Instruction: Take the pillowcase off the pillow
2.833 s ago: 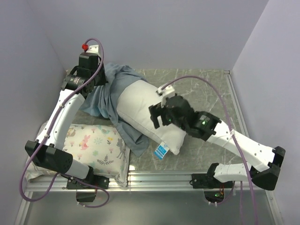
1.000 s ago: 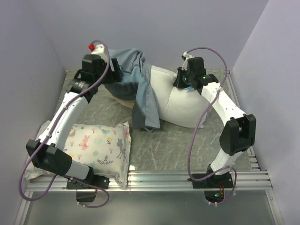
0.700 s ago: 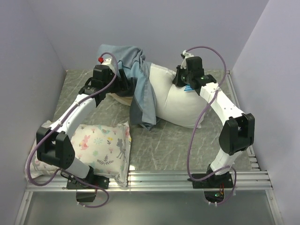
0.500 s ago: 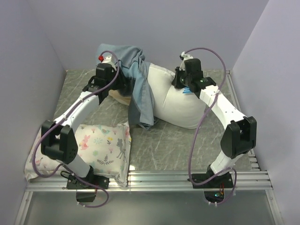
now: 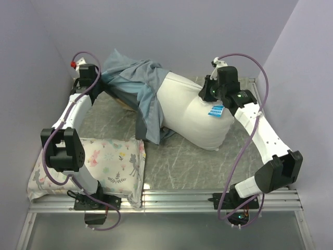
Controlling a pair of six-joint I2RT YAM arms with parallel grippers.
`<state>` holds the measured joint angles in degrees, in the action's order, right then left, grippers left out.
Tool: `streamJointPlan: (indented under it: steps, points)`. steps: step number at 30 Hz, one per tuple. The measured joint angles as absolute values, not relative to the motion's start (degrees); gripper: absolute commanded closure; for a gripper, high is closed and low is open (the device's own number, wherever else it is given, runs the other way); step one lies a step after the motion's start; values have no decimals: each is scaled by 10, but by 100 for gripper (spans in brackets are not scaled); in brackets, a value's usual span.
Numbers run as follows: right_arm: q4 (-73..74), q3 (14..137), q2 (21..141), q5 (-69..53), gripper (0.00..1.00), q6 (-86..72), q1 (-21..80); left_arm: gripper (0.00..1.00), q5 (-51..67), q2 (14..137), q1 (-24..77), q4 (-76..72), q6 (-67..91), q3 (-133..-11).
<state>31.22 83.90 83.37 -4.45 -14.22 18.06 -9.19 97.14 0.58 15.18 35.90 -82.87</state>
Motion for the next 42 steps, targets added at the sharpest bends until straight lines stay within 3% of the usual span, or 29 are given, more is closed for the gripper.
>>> streamJointPlan:
  steps: [16,27,42]
  points:
    - [415,873,764,-91,100,-163,117,100,-31,932,-54,196,376,-830]
    - [476,977,742,-95,100,-177,111,100,19,933,-84,208,385,-866]
    - [523,978,677,-84,100,-182,94,100,30,1006,-115,213,404,-933]
